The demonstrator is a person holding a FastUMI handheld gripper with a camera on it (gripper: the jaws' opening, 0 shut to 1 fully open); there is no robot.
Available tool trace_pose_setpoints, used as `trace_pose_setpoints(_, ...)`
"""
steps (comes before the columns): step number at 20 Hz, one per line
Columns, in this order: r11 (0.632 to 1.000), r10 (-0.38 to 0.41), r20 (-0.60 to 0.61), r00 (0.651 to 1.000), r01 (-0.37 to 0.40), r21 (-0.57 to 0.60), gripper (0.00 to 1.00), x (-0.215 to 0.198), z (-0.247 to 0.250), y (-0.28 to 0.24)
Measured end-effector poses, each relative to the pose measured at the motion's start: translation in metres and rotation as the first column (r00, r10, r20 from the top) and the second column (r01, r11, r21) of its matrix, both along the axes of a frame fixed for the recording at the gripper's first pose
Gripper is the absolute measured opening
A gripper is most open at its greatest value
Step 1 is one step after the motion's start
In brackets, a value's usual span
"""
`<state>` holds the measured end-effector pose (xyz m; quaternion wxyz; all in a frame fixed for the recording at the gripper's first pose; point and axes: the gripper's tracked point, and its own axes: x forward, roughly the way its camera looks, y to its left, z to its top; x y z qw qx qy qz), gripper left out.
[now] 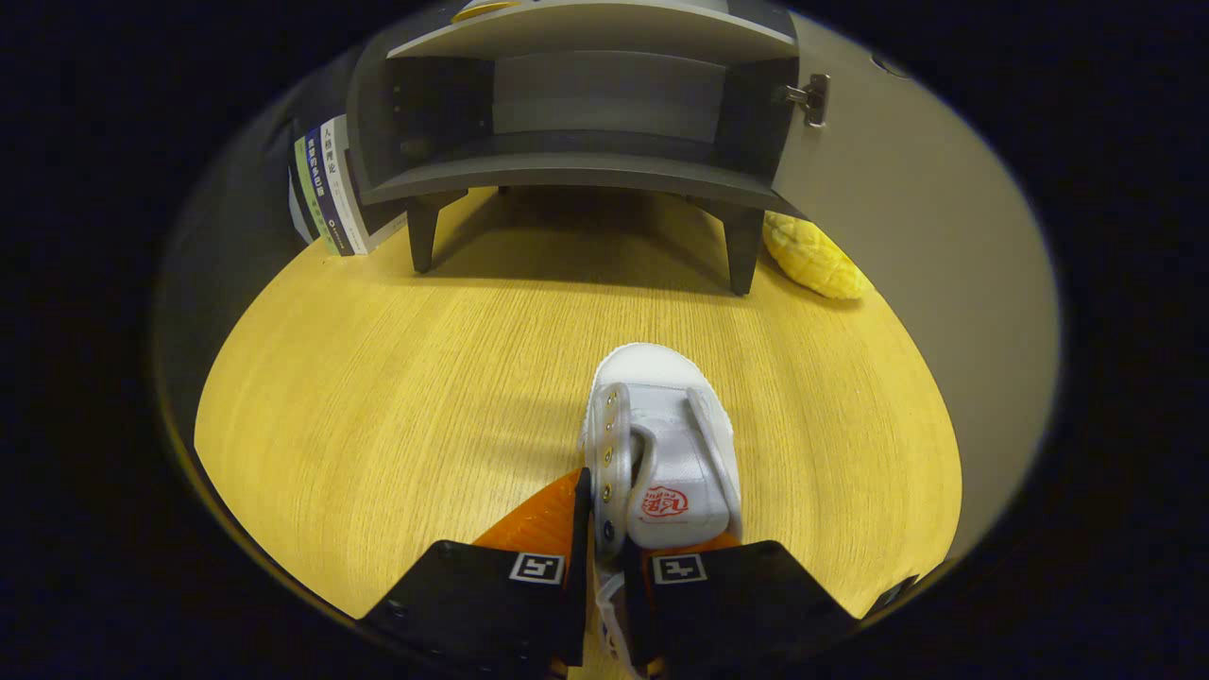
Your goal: Open the shoe cabinet door, grab the shoes and put them into the shoe cabinet, then close the shoe cabinet door.
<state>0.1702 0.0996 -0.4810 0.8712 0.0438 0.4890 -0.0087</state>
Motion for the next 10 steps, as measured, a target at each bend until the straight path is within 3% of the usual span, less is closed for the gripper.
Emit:
trace_pose_setpoints(2, 1.0, 0.023, 0.003, 1.0, -0.023, -0.001, 0.09, 0.002, -0.001, 0.001)
trace_pose_setpoints(5, 0.998, 0.055, 0.002, 0.998, -0.055, 0.006, 0.02, -0.003, 0.0, 0.003)
trace_pose_setpoints(10, 0.997, 0.072, 0.025, 0.997, -0.072, 0.008, 0.02, -0.007, 0.018, 0.006)
